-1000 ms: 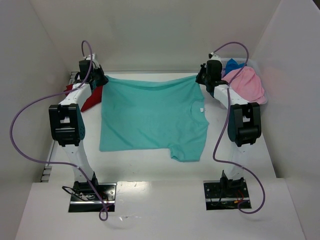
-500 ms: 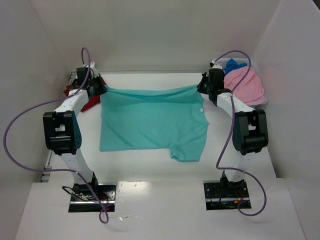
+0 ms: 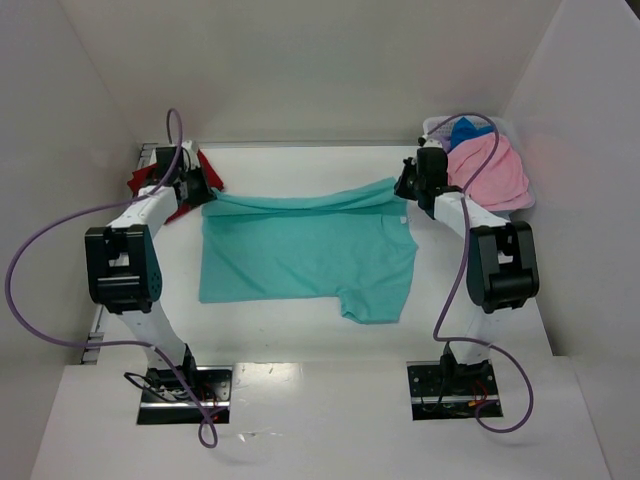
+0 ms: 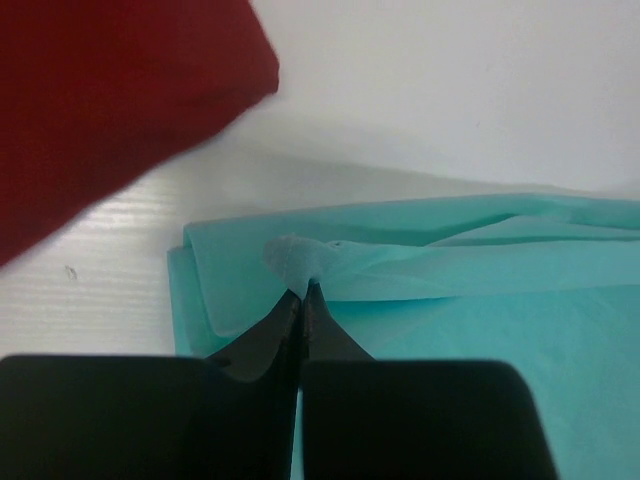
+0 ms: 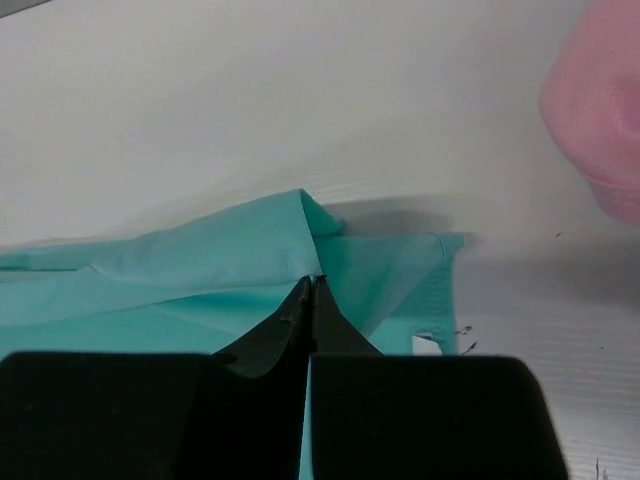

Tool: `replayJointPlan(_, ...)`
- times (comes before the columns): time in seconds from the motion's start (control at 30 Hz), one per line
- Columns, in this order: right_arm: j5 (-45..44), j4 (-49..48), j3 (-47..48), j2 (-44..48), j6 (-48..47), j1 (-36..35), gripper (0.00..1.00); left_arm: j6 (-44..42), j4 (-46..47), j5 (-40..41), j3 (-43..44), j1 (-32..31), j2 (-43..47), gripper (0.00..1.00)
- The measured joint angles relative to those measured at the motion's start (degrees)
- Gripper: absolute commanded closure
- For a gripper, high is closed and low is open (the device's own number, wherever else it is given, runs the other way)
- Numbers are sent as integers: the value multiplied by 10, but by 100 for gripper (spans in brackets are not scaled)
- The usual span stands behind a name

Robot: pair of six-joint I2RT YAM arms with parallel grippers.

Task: Fold and stack the t-shirts
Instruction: Flatten out the tshirt

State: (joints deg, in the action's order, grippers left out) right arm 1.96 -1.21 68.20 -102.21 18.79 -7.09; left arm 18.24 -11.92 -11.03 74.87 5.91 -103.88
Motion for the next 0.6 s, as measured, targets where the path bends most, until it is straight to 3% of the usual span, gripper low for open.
replayJointPlan(0.33,1,-2,141,-58,-4,0,100,-3,26,-9,148,0,-47,97)
replayJointPlan(0.6,10,1,206,-143,-5,0,100,-16,26,-13,231,0,-157,92)
